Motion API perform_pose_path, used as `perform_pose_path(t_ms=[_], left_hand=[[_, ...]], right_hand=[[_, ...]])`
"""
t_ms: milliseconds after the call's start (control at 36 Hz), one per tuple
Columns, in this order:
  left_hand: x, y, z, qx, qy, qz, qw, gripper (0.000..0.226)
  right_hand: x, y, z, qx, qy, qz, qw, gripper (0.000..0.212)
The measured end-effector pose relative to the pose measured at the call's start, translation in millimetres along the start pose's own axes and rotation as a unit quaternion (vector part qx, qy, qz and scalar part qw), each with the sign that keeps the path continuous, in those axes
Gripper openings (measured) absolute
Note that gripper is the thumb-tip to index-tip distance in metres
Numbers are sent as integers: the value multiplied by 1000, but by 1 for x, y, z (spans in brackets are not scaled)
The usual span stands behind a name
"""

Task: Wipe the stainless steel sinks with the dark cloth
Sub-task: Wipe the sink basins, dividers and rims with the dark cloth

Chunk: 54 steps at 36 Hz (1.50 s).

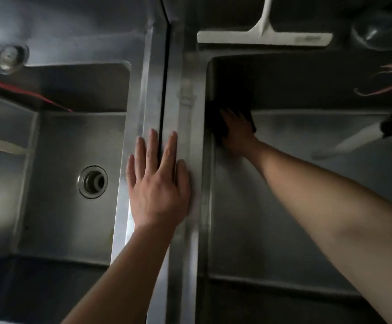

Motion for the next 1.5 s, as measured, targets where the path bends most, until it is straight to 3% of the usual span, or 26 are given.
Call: perform_pose_path(t_ms=[83,333,444,583,750,833,889,1111,1250,1500], left_hand=[[1,-1,0,1,8,-12,1000,56],[0,0,0,6,15,-16,1000,57],[2,1,-1,4,2,-14,1000,57],[3,2,-2,8,4,-16,1000,57],[2,2,-2,11,-4,-12,1000,57],[2,2,-2,10,-3,-15,1000,56],[2,2,-2,13,-1,-15,1000,56],[-2,-1,0,8,12,-16,1000,57],[-3,-1,1,3,18,-19,1000,57],[-1,0,0,0,15,-12,1000,57]], right_hand=[[-24,16,20,-46,-93,-93,990,84],[-62,17,1,-62,-92,-167,980,80],[-93,37,-55,-28,-130,-222,966,84],[-150,47,-173,24,-82,-204,975,101],[-198,34,-245,-17,-84,-178,980,74],[-199,42,-242,-40,-78,-165,982,52],[-195,43,-230,-34,-69,-160,984,50],[-122,32,-68,-142,-14,-132,981,71],[-57,31,21,-154,-46,-131,978,73],[-81,25,-24,-148,-70,-123,979,75]])
Point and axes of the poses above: each hand's wrist, its own z-axis towards the middle knuckle, its own x-axis out of the back of the hand, y = z × x, the point moved 4 cm from there along z, towards the middle knuckle, and after that the axes turned 2 degrees about -y, right-handed, at the moved point
